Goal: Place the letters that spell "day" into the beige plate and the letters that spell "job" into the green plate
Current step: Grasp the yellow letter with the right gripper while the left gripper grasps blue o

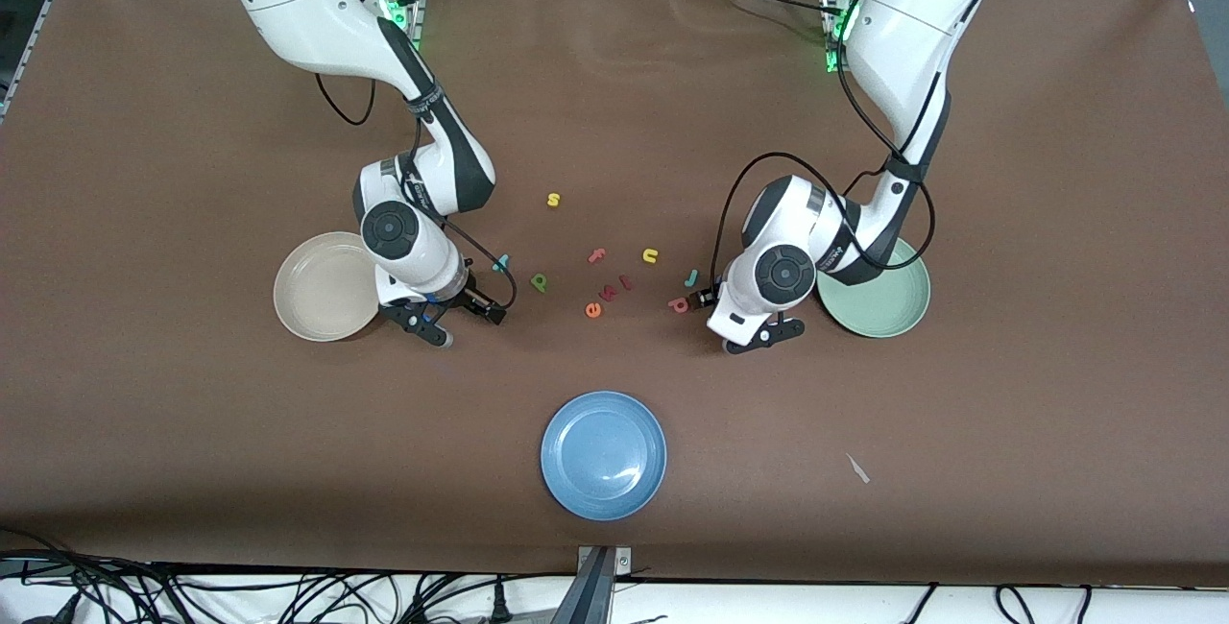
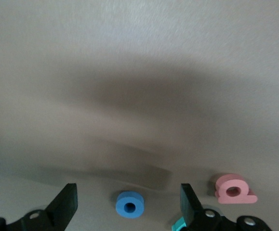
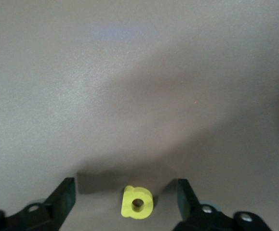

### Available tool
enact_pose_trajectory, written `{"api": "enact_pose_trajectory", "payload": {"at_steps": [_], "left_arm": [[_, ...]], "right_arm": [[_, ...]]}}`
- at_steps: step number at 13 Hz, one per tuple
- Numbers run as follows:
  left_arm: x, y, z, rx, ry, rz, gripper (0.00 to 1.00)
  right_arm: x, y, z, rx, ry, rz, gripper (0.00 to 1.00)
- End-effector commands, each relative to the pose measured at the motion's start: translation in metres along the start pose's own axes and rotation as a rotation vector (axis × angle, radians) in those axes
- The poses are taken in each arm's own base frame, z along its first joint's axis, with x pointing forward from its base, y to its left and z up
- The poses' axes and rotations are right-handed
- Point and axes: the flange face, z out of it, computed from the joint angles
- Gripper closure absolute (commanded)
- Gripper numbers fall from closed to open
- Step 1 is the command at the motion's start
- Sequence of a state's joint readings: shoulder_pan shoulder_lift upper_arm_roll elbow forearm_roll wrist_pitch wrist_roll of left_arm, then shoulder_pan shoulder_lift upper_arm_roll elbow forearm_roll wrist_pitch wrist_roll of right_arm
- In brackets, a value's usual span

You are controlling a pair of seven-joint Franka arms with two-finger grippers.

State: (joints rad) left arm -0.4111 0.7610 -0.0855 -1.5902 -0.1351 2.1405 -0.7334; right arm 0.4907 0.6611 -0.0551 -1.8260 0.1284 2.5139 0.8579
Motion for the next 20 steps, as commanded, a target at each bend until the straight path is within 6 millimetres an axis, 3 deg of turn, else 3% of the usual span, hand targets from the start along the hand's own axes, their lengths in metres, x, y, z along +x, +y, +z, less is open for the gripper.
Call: {"api": "enact_pose_trajectory", "payload": {"at_steps": [1,4,6,7,9,15,20], "left_arm": [[-0.012,-0.001,-0.002,-0.052,-0.061,-0.060,0.26],[-0.015,-0.007,0.004,-0.040,-0.073,-0.061,0.26],[-0.005,-0.018,-0.002,-0.043,-0.074,-0.067,0.29],[-0.005,-0.019,-0.001,-0.041,-0.076,-0.071,0.32],[-0.006,-0.018,0.000,-0.041,-0.076,-0.070,0.52],[-0.013,-0.018,0.009,-0.034,-0.095,-0.073,0.52],[-0.012,-0.019,0.009,-0.035,-0.095,-0.073,0.99]], "right_arm": [[-0.004,0.001,-0.001,-0.007,0.017,0.002,0.14],[-0.004,0.001,-0.001,-0.008,0.016,-0.001,0.25],[-0.004,0.001,-0.001,-0.008,0.016,-0.001,0.35],[-0.003,0.001,-0.001,-0.007,0.017,-0.001,0.38],[-0.003,0.001,-0.002,-0.006,0.016,0.000,0.41],[-0.004,0.002,-0.002,-0.017,0.006,0.002,0.47],[-0.005,0.002,-0.003,-0.028,-0.004,0.002,0.49]]}}
